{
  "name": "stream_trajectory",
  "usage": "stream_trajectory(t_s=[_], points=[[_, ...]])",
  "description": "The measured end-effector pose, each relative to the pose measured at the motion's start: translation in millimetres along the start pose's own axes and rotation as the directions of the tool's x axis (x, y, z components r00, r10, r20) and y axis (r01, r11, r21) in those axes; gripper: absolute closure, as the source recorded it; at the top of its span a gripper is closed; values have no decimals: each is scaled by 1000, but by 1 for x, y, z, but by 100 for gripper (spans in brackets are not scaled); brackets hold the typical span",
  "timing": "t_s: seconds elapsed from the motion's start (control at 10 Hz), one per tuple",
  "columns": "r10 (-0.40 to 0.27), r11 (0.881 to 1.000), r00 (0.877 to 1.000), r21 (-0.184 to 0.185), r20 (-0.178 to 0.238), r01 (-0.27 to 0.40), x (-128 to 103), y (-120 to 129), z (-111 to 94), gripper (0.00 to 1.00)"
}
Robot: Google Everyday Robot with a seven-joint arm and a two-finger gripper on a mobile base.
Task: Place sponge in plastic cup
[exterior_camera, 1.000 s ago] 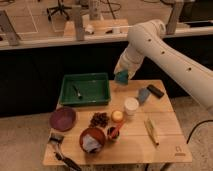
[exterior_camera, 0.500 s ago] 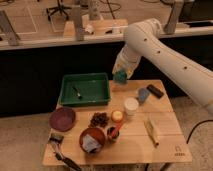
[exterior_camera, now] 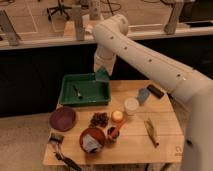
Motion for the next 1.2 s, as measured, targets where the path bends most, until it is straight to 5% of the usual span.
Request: stream_trajectory(t_s=[0.4, 0.6, 0.8, 1.0, 1.2], points=[[30, 999, 997, 39, 73, -33, -6, -21, 58, 93], [73, 988, 991, 127, 114, -87, -11, -18, 75, 73], [183, 960, 971, 186, 155, -211, -13, -20, 90, 52], [263, 937, 949, 187, 173, -294, -11, -21, 101, 33], [311, 931, 934, 144, 177, -337, -11, -25, 117, 20]])
